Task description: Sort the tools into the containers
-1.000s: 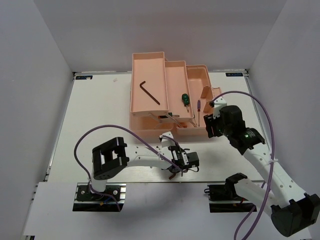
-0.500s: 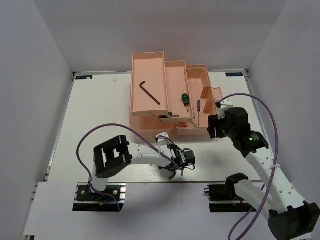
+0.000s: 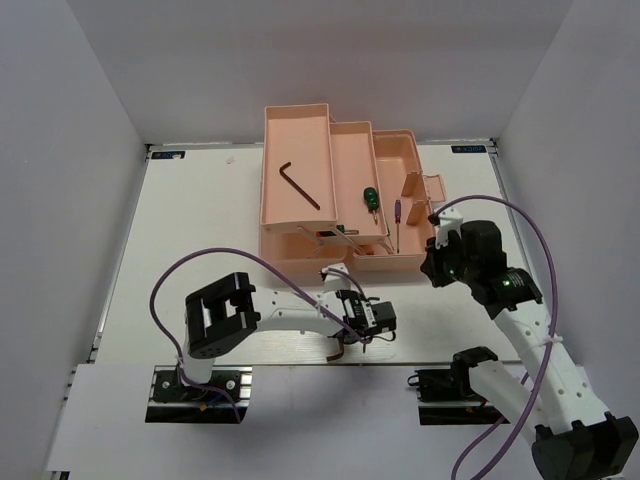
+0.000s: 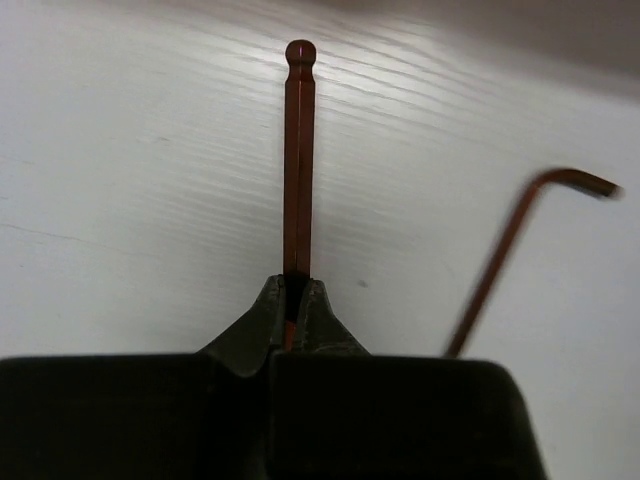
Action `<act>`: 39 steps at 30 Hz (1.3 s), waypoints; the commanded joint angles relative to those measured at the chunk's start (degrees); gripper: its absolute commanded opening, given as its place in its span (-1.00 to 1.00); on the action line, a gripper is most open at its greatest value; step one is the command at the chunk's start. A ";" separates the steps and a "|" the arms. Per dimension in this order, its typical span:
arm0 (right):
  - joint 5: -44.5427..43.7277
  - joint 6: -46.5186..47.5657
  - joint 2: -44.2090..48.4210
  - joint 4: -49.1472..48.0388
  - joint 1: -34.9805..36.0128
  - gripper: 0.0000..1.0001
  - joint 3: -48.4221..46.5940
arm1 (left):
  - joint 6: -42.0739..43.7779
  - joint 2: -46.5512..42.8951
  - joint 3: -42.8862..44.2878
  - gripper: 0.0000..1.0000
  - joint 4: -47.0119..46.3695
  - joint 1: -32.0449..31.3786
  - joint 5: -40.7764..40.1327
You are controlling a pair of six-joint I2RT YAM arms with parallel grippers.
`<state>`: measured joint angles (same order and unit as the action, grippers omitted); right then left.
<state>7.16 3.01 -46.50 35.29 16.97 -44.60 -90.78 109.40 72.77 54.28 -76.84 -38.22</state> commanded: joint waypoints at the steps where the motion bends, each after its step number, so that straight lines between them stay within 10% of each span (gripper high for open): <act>1: 7.94 5.77 2.81 3.38 -0.36 -1.00 1.00 | 7.19 -3.40 6.14 -1.00 0.47 -2.43 -3.17; 7: 16.46 7.98 -1.03 9.09 -0.19 -1.00 1.71 | 18.52 -9.73 12.31 -1.00 -0.05 -5.95 -7.83; 9: 17.71 8.24 -2.01 9.45 -0.09 -0.33 2.32 | 22.38 -13.59 13.10 -1.00 -0.05 -7.53 -8.36; 12: 16.49 7.72 -1.40 7.87 -0.27 0.06 3.90 | 27.40 -20.25 13.10 -1.00 -1.19 -9.03 -10.55; 26: 27.47 9.83 -6.58 5.67 0.69 -0.15 4.52 | 71.68 -38.30 12.64 -1.00 -27.01 8.62 -24.20; 39: 17.28 2.80 -14.93 -4.69 9.48 -0.28 3.90 | 76.81 -10.63 37.25 -1.00 -24.50 35.43 0.40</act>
<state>27.44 8.56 -61.19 35.53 24.95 -40.21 -15.68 97.25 105.01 29.74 -44.38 -45.01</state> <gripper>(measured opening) 0.365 0.040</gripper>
